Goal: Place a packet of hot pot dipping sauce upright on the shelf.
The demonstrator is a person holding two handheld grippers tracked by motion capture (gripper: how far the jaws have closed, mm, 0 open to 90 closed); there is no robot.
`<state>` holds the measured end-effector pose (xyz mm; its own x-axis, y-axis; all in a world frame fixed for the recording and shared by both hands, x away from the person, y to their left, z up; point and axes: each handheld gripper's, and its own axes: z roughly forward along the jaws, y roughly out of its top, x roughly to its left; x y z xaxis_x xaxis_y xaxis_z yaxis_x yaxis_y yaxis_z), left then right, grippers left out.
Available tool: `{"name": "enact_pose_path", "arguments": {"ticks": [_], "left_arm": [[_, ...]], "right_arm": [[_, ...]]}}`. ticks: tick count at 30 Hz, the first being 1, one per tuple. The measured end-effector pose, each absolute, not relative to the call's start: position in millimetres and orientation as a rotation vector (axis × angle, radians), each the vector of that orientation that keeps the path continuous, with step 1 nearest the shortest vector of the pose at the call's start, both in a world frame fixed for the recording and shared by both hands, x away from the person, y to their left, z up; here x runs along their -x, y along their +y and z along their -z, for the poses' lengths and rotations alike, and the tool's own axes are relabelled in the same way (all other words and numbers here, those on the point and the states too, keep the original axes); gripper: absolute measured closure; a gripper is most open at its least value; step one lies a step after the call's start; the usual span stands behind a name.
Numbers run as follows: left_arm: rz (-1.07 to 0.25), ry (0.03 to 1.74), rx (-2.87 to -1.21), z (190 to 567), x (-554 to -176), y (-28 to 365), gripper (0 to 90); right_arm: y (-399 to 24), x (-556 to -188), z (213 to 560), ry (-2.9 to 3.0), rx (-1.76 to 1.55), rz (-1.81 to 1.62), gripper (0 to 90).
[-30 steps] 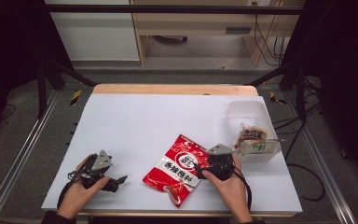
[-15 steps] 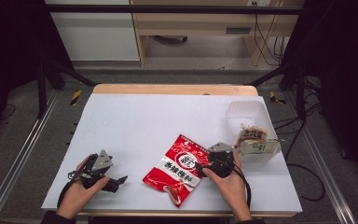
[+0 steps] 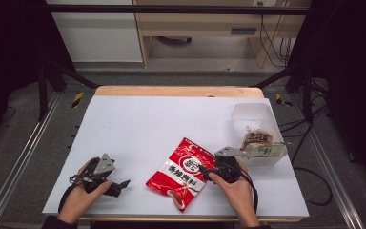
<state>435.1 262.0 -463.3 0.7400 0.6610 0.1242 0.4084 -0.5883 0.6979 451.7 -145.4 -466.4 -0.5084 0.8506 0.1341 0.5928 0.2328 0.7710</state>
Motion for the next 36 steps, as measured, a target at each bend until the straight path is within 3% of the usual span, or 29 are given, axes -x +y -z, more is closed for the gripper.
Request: {"name": "enact_pose_path", "arguments": {"ticks": [6,9,15,26,36], "left_arm": [[-0.489,0.793,-2.288,465,-436,260,5.9],[-0.491,0.787,-2.294,465,-435,259,6.0],[-0.494,0.788,-2.291,465,-436,260,6.0],[-0.499,0.800,-2.291,465,-438,262,6.4],[-0.472,0.800,-2.286,466,-442,262,10.8]], "right_arm": [[-146,-446,463,2.212,-1.305,-1.184,29.4],[-145,-451,467,2.246,-1.264,-1.130,36.5],[-146,-455,470,2.229,-1.251,-1.089,59.9],[-140,-461,469,2.224,-1.135,-0.931,88.2],[-138,-464,454,2.188,-1.081,-0.970,90.0]]}}
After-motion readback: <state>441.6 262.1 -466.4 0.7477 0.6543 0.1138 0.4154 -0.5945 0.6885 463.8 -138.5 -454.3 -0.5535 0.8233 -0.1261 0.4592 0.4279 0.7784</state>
